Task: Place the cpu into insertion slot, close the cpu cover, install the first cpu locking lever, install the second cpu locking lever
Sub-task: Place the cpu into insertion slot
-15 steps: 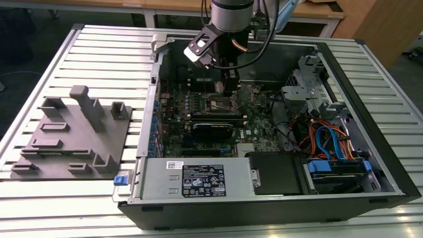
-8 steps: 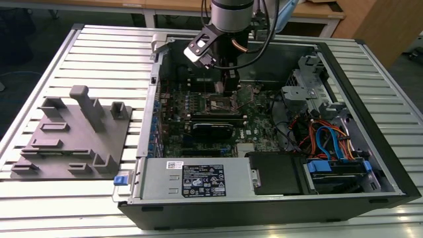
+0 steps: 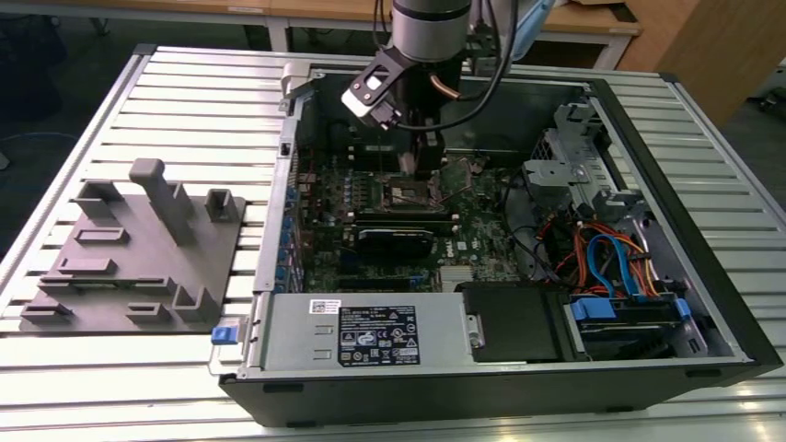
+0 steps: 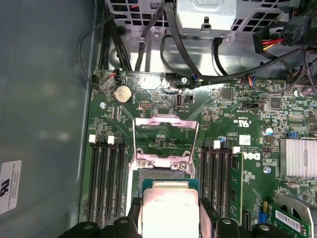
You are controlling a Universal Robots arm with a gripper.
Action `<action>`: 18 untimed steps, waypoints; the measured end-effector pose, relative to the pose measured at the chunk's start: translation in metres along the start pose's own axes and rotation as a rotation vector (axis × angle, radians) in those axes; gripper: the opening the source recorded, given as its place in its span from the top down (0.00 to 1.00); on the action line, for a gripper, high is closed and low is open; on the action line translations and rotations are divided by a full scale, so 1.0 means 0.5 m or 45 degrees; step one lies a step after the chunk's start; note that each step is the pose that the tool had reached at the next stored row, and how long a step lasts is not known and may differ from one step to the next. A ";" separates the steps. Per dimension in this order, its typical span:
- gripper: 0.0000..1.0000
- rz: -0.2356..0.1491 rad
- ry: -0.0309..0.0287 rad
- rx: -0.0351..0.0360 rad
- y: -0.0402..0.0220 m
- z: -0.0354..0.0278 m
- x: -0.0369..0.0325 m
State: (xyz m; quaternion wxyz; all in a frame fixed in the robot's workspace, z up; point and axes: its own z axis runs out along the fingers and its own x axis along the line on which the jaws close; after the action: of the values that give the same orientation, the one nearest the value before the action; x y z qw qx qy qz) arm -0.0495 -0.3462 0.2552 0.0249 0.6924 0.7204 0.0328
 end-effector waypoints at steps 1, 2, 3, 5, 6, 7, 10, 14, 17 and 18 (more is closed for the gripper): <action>0.46 0.000 -0.0001 0.0000 0.000 0.003 0.000; 0.46 0.000 0.0000 -0.0001 -0.001 0.006 0.000; 0.46 0.000 -0.0001 0.0000 -0.001 0.009 0.000; 0.46 0.000 0.0001 -0.0001 -0.001 0.016 0.000; 0.46 0.000 0.0001 -0.0001 -0.002 0.019 0.000; 0.46 0.000 0.0001 -0.0001 -0.002 0.021 0.000; 0.46 0.000 -0.0003 0.0002 -0.002 0.021 0.000; 0.46 0.000 0.0000 0.0000 -0.002 0.022 0.000; 0.46 0.000 0.0000 0.0000 -0.002 0.022 0.000; 0.46 0.000 0.0000 -0.0001 -0.002 0.022 0.000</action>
State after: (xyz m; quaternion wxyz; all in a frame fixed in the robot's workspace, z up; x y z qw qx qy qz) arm -0.0495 -0.3462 0.2442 0.0249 0.6924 0.7204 0.0328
